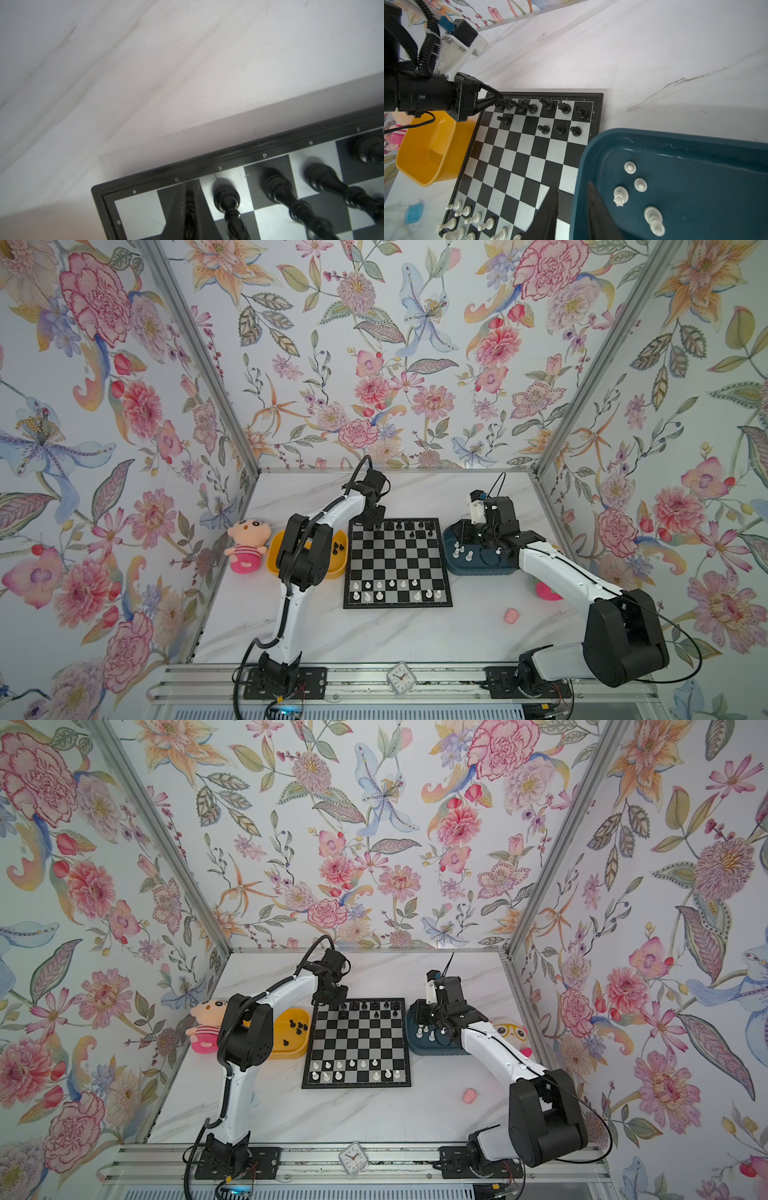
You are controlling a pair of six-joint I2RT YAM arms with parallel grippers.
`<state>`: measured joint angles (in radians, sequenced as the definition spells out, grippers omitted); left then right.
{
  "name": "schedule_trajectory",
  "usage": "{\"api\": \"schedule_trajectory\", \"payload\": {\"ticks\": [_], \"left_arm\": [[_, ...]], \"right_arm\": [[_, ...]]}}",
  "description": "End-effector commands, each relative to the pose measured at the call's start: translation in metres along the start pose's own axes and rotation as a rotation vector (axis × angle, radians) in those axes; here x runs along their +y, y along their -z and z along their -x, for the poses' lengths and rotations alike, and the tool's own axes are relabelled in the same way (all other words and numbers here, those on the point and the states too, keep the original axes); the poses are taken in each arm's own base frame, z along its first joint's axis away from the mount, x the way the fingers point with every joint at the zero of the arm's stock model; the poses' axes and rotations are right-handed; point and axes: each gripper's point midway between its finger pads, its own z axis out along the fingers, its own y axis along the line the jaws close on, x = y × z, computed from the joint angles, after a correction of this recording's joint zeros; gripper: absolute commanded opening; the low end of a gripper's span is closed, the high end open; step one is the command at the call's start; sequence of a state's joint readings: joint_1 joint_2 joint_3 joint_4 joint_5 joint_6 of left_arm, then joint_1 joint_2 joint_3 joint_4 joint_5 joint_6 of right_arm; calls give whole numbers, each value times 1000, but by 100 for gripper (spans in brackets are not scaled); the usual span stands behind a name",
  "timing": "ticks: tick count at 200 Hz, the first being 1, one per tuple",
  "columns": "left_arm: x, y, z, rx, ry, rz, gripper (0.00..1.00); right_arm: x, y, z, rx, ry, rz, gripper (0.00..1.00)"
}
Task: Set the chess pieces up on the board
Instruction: 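Lower the black piece onto the farthest row and open the left gripper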
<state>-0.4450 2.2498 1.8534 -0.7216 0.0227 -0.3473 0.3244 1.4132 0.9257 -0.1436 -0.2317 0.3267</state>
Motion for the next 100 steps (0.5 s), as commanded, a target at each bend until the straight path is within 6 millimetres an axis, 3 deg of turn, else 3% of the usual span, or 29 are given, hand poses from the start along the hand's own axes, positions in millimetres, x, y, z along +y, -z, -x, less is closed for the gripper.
{"api": "schedule_trajectory", "payload": {"ticks": [1, 28, 58, 100], "left_arm": [[6, -5, -1, 17, -9, 19, 0], [5, -7, -2, 20, -6, 12, 0], [5, -7, -2, 21, -8, 9, 14], [5, -3, -1, 17, -9, 10, 21]], "right_arm": [[-2, 4, -3, 6, 0, -4, 26], [-2, 4, -4, 8, -1, -4, 26], [-2, 4, -4, 7, -3, -3, 26], [-2, 5, -3, 6, -3, -5, 27]]}}
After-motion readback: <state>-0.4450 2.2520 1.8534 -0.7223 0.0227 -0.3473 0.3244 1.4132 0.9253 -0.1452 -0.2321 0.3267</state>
